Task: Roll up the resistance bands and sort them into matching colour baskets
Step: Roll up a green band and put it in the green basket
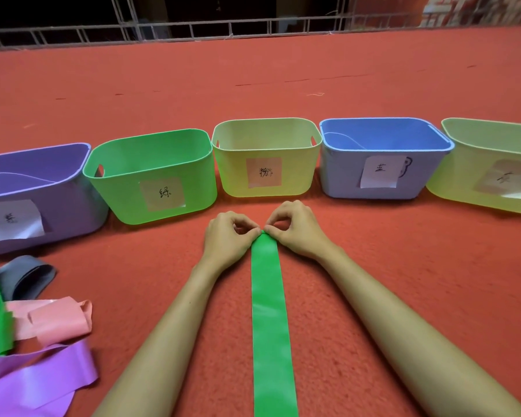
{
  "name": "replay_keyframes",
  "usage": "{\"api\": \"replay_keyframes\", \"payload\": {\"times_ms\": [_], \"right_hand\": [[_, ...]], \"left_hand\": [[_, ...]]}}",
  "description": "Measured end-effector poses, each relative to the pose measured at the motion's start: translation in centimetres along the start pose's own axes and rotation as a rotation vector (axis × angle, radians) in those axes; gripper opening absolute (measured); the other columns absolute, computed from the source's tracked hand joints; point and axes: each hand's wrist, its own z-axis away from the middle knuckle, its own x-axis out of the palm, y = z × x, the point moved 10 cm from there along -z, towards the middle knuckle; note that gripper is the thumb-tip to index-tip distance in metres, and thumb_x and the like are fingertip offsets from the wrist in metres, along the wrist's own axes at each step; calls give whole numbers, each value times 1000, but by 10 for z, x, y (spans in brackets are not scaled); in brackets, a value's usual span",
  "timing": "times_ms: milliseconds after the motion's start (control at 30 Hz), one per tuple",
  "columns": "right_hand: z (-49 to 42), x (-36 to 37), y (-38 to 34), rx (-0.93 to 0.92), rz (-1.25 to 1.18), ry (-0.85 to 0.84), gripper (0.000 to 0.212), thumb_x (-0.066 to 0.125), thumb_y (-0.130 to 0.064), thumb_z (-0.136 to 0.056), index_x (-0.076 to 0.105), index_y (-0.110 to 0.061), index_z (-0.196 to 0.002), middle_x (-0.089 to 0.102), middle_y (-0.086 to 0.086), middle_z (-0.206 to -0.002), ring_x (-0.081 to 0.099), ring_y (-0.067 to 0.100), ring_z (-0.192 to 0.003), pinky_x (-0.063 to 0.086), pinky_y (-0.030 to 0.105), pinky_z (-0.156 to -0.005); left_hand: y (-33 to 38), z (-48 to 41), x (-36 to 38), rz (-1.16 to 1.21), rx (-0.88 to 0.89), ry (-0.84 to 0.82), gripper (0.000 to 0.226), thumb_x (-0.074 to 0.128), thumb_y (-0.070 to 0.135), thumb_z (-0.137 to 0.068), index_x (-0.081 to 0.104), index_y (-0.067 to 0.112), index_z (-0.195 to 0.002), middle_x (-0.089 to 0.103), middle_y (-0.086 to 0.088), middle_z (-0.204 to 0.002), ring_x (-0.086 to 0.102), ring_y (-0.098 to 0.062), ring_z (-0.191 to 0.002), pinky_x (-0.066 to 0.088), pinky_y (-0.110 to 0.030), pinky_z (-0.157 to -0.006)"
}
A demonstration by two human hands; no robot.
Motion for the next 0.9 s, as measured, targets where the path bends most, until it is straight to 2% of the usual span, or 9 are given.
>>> {"api": "replay_keyframes", "payload": {"times_ms": [133, 300, 400, 500, 600, 733, 900], "right_hand": [[0, -2, -1, -14, -6, 19, 11, 74, -43, -76, 73, -32, -74, 68, -16, -86, 61, 13, -92, 52, 41, -87], [1, 0, 0, -16, -18, -8, 10, 80, -39, -74, 74, -31, -75, 70, -16, -89, 60, 11, -95, 50, 41, -90], [1, -1, 0, -18, -46, -17, 14, 75, -48, -71, 74, -35, -75, 70, -16, -90, 61, 10, -96, 50, 41, -92], [2, -1, -2, -11, -83, -16, 7, 75, -41, -79, 73, -39, -74, 72, -15, -92, 61, 12, -96, 49, 43, -93], [5, -1, -3, -26, -58, -10, 10, 78, -37, -80, 72, -42, -73, 71, -16, -93, 61, 11, -97, 49, 43, -93], [6, 0, -2, -29, -49, -13, 7, 82, -36, -78, 76, -35, -76, 69, -17, -93, 60, 10, -98, 49, 41, -93], [7, -2, -5, -27, -49, -18, 10, 84, -36, -76, 75, -38, -74, 70, -17, -94, 60, 9, -100, 48, 39, -94]], "left_hand": [[0, 2, -4, 31, -4, 49, 8, 80, 28, -87, 84, 25, -81, 74, 12, -79, 62, 13, -74, 38, -2, -63], [-1, 4, -3, 43, -11, 23, 3, 85, 22, -82, 85, 24, -84, 75, 11, -85, 66, 10, -79, 41, -1, -67], [0, 6, -4, 37, -6, 23, 6, 87, 23, -80, 84, 26, -84, 76, 12, -87, 67, 7, -78, 42, -3, -67], [1, 9, -5, 37, 0, 24, 7, 88, 23, -79, 84, 25, -84, 75, 12, -87, 65, 11, -77, 42, -3, -66], [2, 11, -5, 28, 10, 16, 7, 88, 24, -78, 84, 27, -84, 73, 13, -88, 63, 13, -80, 38, -2, -66], [4, 13, -6, 34, 15, 36, 2, 84, 27, -83, 83, 28, -82, 74, 12, -89, 63, 10, -80, 39, -4, -65], [4, 17, -6, 46, 37, 42, 5, 85, 22, -82, 84, 27, -83, 75, 11, -91, 67, 0, -86, 41, -4, -67]]}}
